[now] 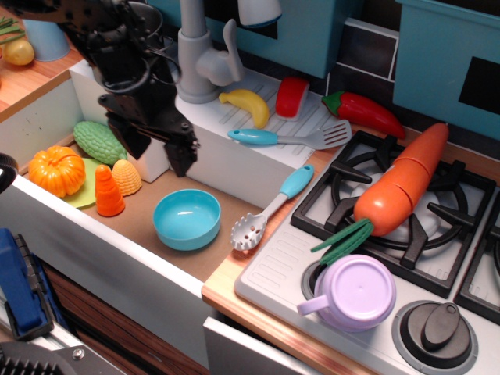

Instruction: Lift bowl

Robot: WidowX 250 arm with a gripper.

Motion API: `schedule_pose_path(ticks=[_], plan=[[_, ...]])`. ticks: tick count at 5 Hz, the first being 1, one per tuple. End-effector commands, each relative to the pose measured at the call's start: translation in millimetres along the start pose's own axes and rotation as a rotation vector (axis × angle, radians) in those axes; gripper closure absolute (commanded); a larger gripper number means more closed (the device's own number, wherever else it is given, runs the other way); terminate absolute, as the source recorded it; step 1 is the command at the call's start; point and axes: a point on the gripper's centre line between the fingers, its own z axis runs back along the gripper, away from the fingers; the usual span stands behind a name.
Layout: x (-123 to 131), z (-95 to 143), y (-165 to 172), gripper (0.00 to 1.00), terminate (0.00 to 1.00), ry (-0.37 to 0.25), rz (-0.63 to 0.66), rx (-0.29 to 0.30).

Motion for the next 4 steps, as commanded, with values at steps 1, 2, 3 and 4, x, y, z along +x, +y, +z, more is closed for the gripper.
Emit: schedule_pose_path(ticks=[1,2,3,4], plan=[[2,-11,-16,0.0,0.0,-0.031,0.014,0.013],[0,-21,-27,0.0,0.0,-0.013,0.004,0.026],[-3,-35,-35,0.0,0.0,0.007,0.011,0.072],[-6,-48,-41,0.0,0.0,0.0,0.023,0.072]])
